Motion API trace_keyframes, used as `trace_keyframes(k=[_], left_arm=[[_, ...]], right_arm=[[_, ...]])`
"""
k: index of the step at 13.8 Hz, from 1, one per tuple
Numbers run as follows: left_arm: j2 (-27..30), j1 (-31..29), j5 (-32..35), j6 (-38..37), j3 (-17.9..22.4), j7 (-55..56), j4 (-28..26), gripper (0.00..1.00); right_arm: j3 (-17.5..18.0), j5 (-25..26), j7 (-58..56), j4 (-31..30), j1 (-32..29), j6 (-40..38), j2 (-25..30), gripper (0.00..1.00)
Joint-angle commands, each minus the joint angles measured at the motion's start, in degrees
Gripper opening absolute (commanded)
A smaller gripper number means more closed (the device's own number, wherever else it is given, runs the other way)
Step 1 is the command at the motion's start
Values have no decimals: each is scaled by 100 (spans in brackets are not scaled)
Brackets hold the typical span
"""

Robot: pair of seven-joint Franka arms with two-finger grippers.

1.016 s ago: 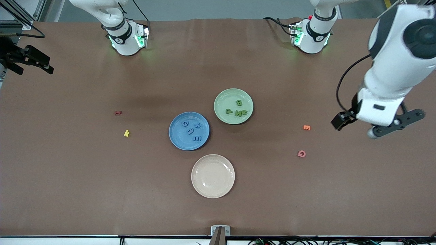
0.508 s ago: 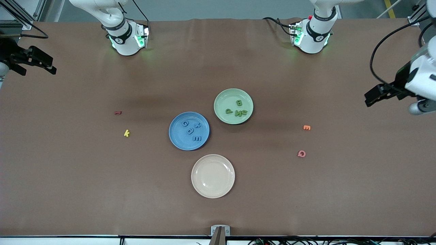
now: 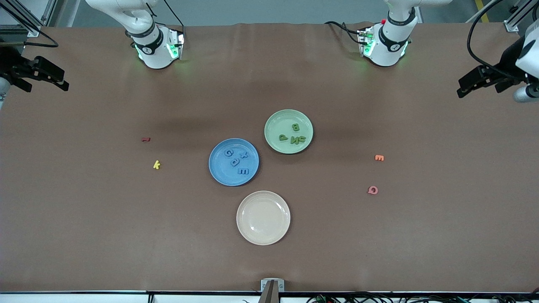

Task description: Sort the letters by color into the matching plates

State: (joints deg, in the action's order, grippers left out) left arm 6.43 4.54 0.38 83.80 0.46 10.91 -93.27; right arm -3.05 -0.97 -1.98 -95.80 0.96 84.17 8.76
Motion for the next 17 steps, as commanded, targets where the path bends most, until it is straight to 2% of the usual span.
trace_keyframes(k=[1,3,10,17], left_arm=[[254,-153,-29,75,-245,-89,-297,100],[297,-707,-3,119,-992,-28,-306,100],[350,-700,-2,225,-872,-10,-429,100],[289,-744,-2,190,-934,-80,-359,100]], right_arm=[[-2,-9,-65,-132,-70,3,170,100],[-2,9,-74,-106,-105,55,170,100],[42,132,-48,-79,-61,3,187,100],[50,132,-4,-71,-44,46,196,100]])
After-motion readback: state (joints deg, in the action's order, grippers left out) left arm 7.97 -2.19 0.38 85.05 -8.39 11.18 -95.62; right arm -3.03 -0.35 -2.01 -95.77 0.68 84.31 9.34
